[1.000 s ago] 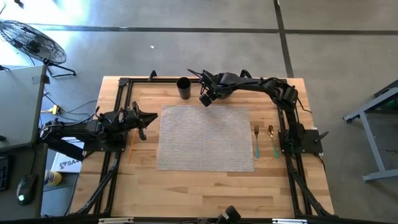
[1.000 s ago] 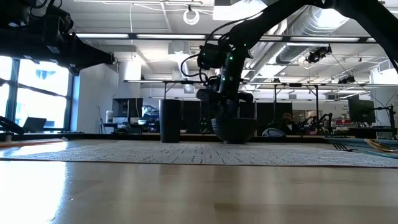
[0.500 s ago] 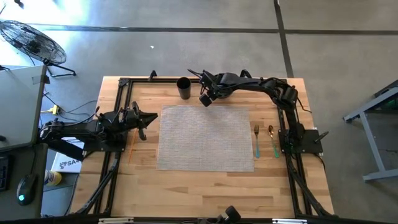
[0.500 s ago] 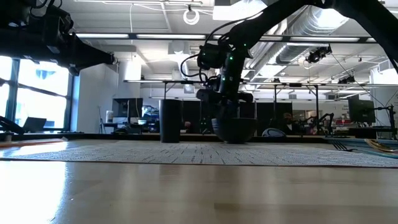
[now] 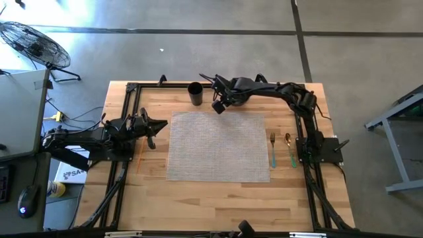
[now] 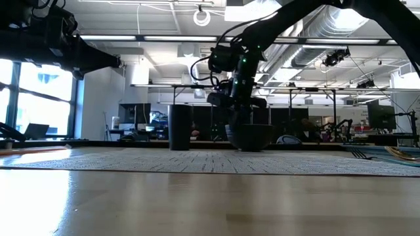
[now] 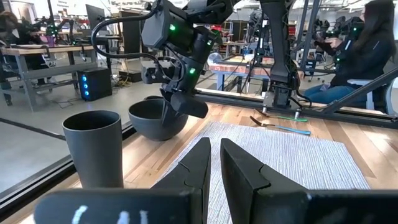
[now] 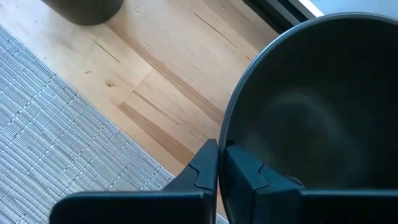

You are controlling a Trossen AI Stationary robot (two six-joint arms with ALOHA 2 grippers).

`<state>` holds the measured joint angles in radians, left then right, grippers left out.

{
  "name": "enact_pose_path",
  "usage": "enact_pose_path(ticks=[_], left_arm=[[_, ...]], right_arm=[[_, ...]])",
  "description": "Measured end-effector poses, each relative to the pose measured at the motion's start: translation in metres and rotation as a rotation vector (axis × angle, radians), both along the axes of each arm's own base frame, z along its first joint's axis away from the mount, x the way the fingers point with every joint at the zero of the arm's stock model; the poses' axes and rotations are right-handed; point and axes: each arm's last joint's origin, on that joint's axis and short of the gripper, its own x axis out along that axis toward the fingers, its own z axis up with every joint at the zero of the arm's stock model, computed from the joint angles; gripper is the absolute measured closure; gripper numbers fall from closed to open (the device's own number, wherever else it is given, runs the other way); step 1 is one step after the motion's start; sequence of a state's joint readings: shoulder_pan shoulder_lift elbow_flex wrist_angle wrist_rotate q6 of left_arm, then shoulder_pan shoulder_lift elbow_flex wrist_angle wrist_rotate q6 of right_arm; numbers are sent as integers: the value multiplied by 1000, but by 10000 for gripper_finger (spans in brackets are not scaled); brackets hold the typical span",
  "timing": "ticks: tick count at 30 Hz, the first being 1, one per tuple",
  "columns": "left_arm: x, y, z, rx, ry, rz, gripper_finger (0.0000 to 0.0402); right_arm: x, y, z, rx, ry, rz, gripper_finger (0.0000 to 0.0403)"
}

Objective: Pick & Place Utensil
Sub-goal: Put the black bowl in the middle of the gray mat

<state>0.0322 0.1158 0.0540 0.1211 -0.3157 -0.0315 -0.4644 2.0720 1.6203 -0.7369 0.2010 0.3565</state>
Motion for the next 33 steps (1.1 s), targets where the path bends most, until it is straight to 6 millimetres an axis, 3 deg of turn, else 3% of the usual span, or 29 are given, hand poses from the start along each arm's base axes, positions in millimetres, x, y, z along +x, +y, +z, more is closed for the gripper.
enact_pose_path(ticks=[10, 16, 23, 33], left_arm=[[0, 0, 0, 0, 0, 0, 367], [0, 0, 0, 0, 0, 0, 367], [0, 0, 0, 0, 0, 0, 367], [0, 0, 0, 0, 0, 0, 367]], right_arm=[[4, 15, 17, -39, 99, 10, 397], [14, 40, 28, -48, 108, 43, 399], [33, 94, 34, 2, 65, 131, 394], [47, 191, 34, 74, 27, 334, 399]])
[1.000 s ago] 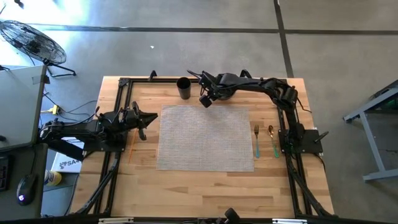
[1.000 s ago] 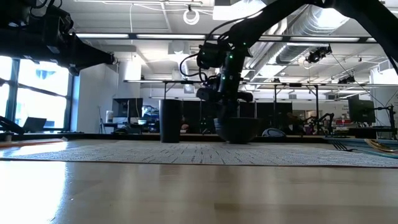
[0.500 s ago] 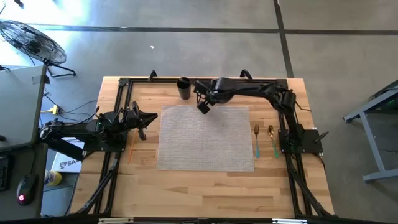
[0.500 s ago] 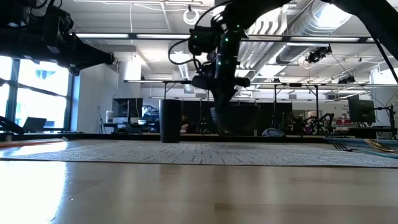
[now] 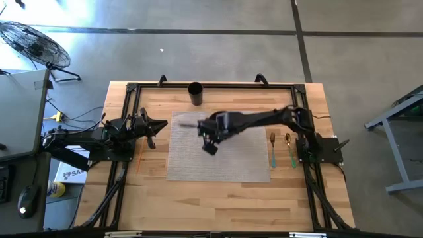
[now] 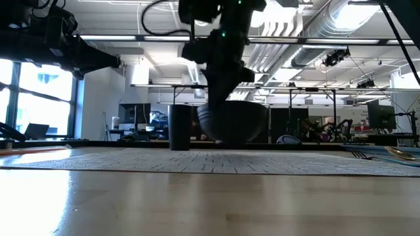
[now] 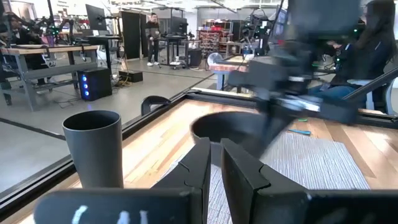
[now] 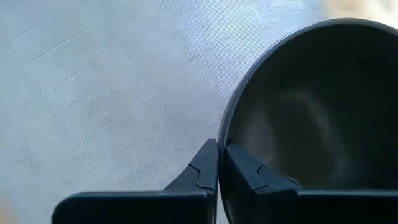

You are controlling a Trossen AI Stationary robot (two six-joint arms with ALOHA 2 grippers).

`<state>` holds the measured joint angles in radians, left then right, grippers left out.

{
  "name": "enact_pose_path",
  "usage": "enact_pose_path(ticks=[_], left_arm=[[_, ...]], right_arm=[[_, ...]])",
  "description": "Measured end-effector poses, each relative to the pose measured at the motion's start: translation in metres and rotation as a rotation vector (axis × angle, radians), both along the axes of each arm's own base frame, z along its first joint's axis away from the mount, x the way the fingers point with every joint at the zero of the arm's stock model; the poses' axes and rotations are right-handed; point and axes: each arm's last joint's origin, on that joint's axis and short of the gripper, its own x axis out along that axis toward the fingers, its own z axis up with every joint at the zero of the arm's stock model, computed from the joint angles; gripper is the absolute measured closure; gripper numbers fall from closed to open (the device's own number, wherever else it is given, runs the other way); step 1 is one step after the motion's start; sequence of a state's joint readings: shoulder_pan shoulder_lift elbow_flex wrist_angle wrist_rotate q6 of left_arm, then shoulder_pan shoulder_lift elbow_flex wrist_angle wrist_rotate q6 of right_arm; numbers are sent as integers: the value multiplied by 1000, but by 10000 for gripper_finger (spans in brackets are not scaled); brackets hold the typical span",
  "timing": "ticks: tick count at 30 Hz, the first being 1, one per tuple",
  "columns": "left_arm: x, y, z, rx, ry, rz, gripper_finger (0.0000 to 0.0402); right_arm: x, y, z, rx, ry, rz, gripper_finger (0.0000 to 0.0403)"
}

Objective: Pick & Place Utensil
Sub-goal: Put the black bowl in the middle of the gray mat

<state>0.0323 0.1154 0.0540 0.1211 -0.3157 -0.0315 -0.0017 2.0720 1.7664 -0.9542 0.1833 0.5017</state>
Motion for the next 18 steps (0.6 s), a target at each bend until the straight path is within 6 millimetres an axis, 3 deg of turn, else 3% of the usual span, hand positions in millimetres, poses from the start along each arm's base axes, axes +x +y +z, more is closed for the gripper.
enact_pose_path(ticks=[7, 18], left_arm=[[0, 0, 0, 0, 0, 0, 367], [0, -1, 0, -96, -33, -48, 367]], right_arm=[[4, 51, 2, -13, -69, 124, 399], [0, 52, -7, -106, -9, 239, 397]])
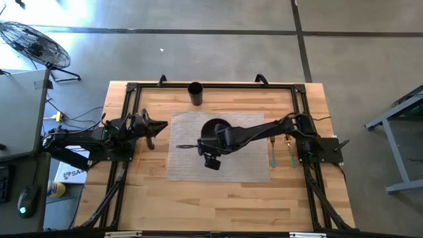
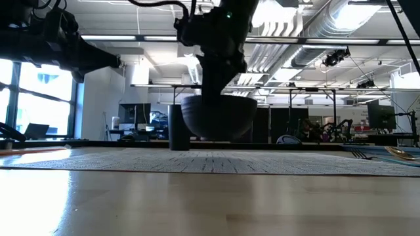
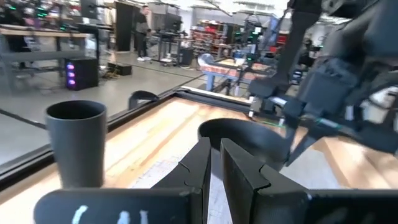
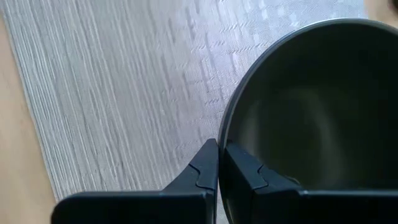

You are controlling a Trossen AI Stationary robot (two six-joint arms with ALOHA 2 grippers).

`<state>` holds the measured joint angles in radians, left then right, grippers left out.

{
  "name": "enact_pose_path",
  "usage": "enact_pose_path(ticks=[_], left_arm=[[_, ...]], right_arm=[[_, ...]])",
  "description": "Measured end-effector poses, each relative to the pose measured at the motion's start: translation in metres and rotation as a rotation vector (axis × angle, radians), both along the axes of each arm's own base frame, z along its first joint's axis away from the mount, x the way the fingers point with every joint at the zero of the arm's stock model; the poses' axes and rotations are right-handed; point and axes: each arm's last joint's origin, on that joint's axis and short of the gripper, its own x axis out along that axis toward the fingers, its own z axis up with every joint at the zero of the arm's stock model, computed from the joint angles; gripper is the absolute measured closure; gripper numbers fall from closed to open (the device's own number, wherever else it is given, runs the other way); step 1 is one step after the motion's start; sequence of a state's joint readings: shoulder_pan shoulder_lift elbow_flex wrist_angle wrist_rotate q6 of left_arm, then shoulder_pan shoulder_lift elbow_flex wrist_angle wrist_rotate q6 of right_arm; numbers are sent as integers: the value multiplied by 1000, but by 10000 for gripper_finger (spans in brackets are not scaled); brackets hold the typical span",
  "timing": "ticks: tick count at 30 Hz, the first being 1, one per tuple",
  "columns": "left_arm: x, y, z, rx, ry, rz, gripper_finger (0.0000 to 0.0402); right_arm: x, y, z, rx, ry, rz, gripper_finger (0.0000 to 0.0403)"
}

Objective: Pick & Place Utensil
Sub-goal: Put the black bowl in the middle of the gray mat, then put the black cup on the gray mat to the top right of the black bowl

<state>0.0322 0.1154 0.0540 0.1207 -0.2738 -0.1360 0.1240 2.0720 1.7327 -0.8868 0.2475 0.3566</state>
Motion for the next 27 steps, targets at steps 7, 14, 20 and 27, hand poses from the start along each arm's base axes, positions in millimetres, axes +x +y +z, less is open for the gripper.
enact_pose_path(ticks=[7, 14, 20, 27], left_arm=[[0, -2, 0, 3, 4, -57, 367], [0, -2, 0, 3, 4, -55, 367], [0, -2, 0, 3, 3, -54, 367], [1, -2, 0, 3, 5, -77, 367]], right_arm=[[-4, 1, -17, 24, 24, 7, 394], [-2, 1, -16, 34, 13, 39, 363], [-2, 2, -14, 43, 15, 43, 328], [5, 6, 15, 8, -31, 102, 292]])
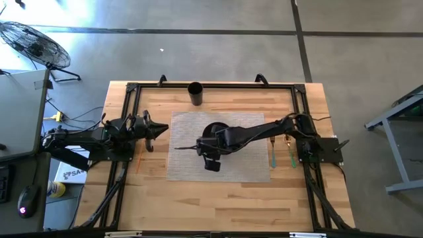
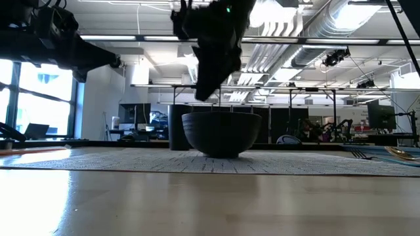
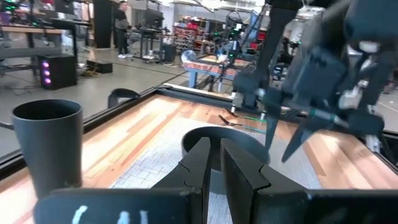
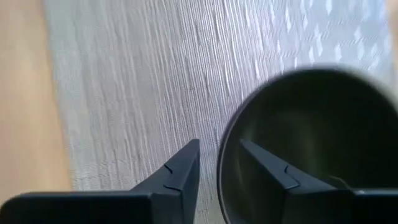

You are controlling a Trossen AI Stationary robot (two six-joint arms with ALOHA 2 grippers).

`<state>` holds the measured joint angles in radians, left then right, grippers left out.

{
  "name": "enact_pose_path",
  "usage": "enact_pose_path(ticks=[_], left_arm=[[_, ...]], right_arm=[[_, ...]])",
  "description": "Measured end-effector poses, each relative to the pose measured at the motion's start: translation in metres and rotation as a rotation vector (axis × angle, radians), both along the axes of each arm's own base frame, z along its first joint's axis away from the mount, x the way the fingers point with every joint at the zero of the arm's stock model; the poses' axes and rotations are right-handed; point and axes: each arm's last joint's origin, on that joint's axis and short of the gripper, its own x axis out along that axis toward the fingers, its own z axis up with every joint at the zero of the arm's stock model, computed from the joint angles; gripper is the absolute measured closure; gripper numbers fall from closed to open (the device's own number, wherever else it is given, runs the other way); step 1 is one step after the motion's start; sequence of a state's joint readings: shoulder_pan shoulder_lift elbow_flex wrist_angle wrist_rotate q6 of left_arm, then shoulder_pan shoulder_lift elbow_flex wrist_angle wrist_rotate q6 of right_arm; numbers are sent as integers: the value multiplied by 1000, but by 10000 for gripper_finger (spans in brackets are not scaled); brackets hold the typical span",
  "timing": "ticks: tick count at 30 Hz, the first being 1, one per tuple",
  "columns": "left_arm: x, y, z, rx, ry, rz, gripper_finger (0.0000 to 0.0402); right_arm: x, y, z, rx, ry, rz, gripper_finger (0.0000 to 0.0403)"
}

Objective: Pick & Place Utensil
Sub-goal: Put the black cup on the gray mat to the top right of the black bowl

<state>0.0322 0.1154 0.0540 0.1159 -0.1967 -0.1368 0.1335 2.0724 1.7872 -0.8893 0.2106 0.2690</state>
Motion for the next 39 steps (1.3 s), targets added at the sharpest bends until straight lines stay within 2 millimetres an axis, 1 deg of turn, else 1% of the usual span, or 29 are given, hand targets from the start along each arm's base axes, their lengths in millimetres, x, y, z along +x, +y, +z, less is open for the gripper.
enact_pose_path(ticks=[5, 7, 9, 11, 13, 16, 19, 22, 23, 24, 26, 29, 31, 36, 39], left_arm=[[0, 0, 0, 0, 1, 3, 367], [0, 0, 0, 0, 1, 4, 367], [0, 0, 0, 1, 2, 4, 367], [0, 0, 0, 10, 4, 4, 367], [0, 0, 0, 29, 8, -2, 367], [0, -1, 0, 69, 16, -24, 366], [0, -1, 0, 85, 19, -24, 366], [0, 0, 0, 86, 18, -7, 366], [0, 0, 1, 95, 16, 1, 366], [0, 0, 1, 109, 14, 10, 366], [0, 1, 3, 133, 6, 36, 366], [-1, 2, 6, 156, -17, 69, 366], [-1, 2, 7, 173, -28, 74, 366], [-1, 2, 10, 207, -44, 88, 366], [-2, 2, 11, 207, -63, 96, 366]], right_arm=[[5, -3, 25, -99, -51, 28, 263], [8, -9, 32, -153, -73, 29, 250], [9, -19, 36, -218, -90, -17, 232], [12, -33, 38, -263, -123, -88, 211], [15, -51, 35, -269, -143, -141, 185], [18, -78, 26, -255, -180, -196, 134], [23, -105, 16, -216, -269, -248, 80], [22, -134, 5, -184, -323, -303, 27], [21, -144, 2, -183, -349, -331, 16], [20, -155, 0, -180, -372, -368, 9], [16, -176, -4, -177, -403, -409, 11], [10, -201, -7, -155, -439, -437, 14], [7, -209, -8, -141, -430, -444, 9], [5, -218, -13, -118, -416, -443, 4], [8, -224, -25, -103, -413, -428, 3]])
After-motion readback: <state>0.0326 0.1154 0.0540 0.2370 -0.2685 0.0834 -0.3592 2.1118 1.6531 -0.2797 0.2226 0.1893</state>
